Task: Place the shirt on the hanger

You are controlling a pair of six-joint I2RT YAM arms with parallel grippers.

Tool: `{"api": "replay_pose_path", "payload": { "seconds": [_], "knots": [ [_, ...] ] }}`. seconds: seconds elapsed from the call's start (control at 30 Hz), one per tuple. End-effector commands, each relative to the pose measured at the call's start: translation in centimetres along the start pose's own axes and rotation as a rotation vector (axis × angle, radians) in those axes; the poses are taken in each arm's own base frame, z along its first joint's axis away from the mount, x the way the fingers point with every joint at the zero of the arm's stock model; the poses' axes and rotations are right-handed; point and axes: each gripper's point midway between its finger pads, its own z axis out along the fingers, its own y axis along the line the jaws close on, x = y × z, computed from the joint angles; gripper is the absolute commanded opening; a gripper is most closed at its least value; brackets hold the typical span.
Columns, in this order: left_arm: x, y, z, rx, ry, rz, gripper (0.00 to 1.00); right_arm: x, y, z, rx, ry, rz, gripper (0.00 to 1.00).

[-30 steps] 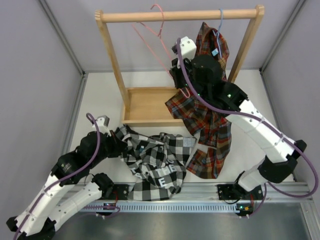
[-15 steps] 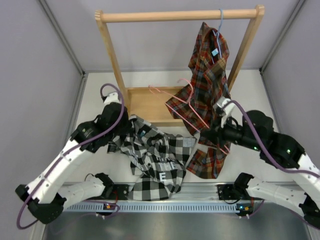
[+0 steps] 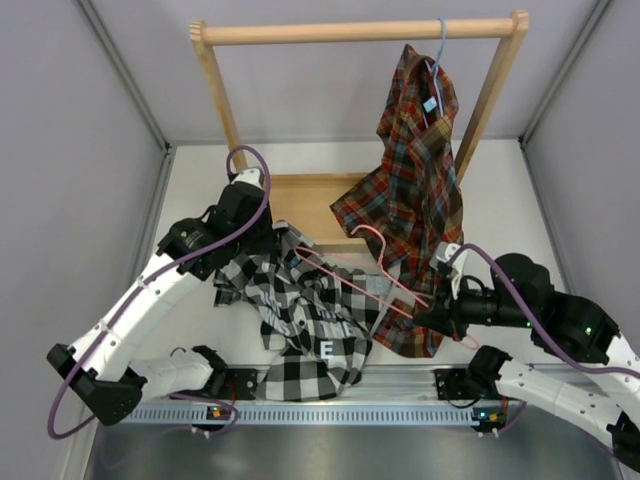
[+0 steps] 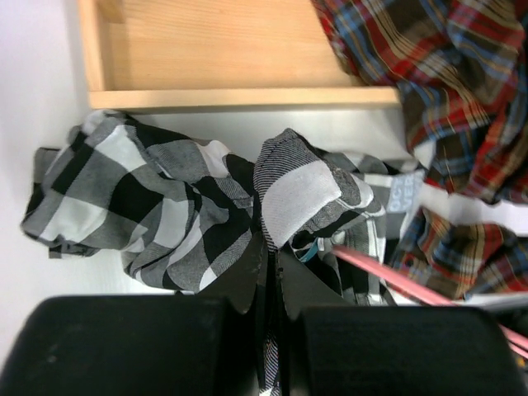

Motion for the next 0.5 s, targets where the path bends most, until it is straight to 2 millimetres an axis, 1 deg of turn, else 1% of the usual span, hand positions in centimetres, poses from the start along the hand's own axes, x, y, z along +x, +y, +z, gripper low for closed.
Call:
{"api": "replay_pose_path", "payload": {
  "seconds": [0.0,0.03,0.1,0.13,0.17,0.2,0.23,0.27,0.3,0.37,0.4,0.47],
  "knots": [
    [-0.2,-2.7,-0.8,0.151,0.034,0.06,0.0,-0.3,1.7,0.5,-0.106,-0.019,-0.014,0.0],
    [-0.2,-2.9,-0.9,0.163,0.038,0.058,0.0,-0.7,1.8,0.8,-0.116,-0.034,-0.021,0.0],
    [0.2,-3.4,-1.1,0.198,0.051,0.068,0.0,-0.6,1.7,1.7,-0.127,-0.026,-0.005,0.0],
    [0.2,-3.7,-1.3,0.221,0.055,0.074,0.0,-1.6,1.8,2.2,-0.135,-0.066,-0.007,0.0],
    [0.2,-4.4,-1.7,0.261,0.054,0.078,0.0,-1.9,1.7,2.8,-0.137,-0.076,0.01,0.0],
    [1.2,-5.8,-2.5,0.365,0.097,0.098,0.0,-1.7,1.4,3.8,-0.13,-0.063,0.054,0.0],
    [1.4,-6.5,-3.1,0.412,0.105,0.103,0.0,-2.1,1.2,4.4,-0.124,-0.077,0.069,0.0],
    [1.3,-7.3,-3.8,0.463,0.098,0.107,0.0,-3.0,0.7,5.3,-0.109,-0.104,0.081,0.0],
    [1.5,-8.1,-5.2,0.532,0.102,0.121,0.0,-3.1,-0.2,5.9,-0.063,-0.116,0.119,0.0],
    [1.7,-8.5,-6.5,0.577,0.093,0.137,0.0,-4.2,-0.7,6.7,-0.041,-0.155,0.126,0.0],
    [1.6,-8.6,-7.6,0.611,0.076,0.148,0.0,-4.4,-1.2,7.1,-0.015,-0.165,0.146,0.0],
    [1.6,-8.5,-8.5,0.64,0.062,0.172,0.0,-5.0,-1.8,7.6,0.008,-0.178,0.162,0.0]
  ]
}}
